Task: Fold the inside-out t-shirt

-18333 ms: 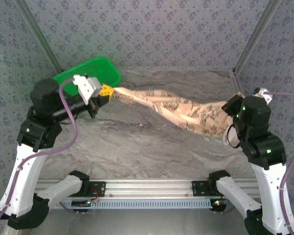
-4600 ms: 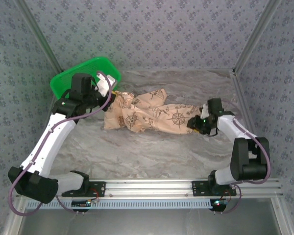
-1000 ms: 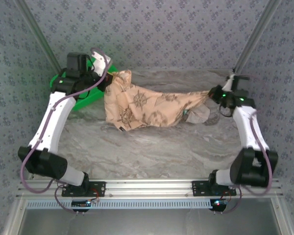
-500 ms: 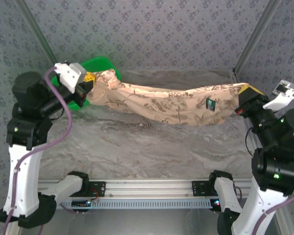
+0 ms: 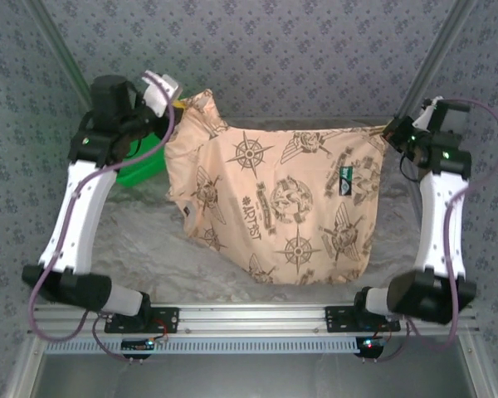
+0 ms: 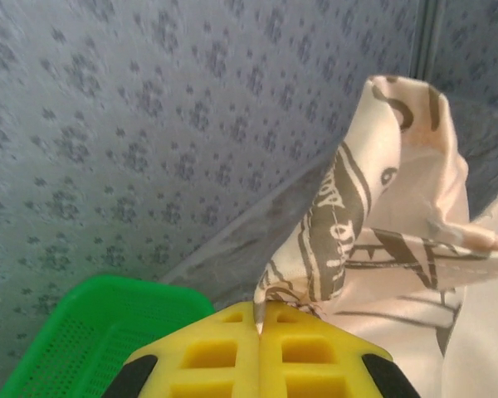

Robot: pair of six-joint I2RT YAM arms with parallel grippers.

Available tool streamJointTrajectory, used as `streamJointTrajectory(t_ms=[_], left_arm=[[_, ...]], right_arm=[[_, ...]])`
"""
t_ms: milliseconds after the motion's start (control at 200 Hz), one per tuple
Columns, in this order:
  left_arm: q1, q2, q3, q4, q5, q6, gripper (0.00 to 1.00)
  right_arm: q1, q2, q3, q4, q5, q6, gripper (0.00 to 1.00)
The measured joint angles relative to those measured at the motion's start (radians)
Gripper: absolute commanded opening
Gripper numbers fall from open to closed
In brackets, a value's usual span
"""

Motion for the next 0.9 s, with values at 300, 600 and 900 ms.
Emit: streamJointTrajectory(t_ms=[300,600,900], left_arm=[[0.003,0.238,0.414,-0.054,0.024,0.037,0.0],[0.0,0.162,0.507,-0.106,0.125,0.116,0.0],[-0.254,-0.416,-0.607,0.03,0.177,0.165,0.35]], right_arm=[[0.003,0.216,0.294,0.082,-0.032,-0.022,0.0],[-0.025,-0.035,0.149,0.159,-0.021,-0.061,0.0],[-0.026,-0.535,-0.803,0.212,0.063,-0.003,0.16]])
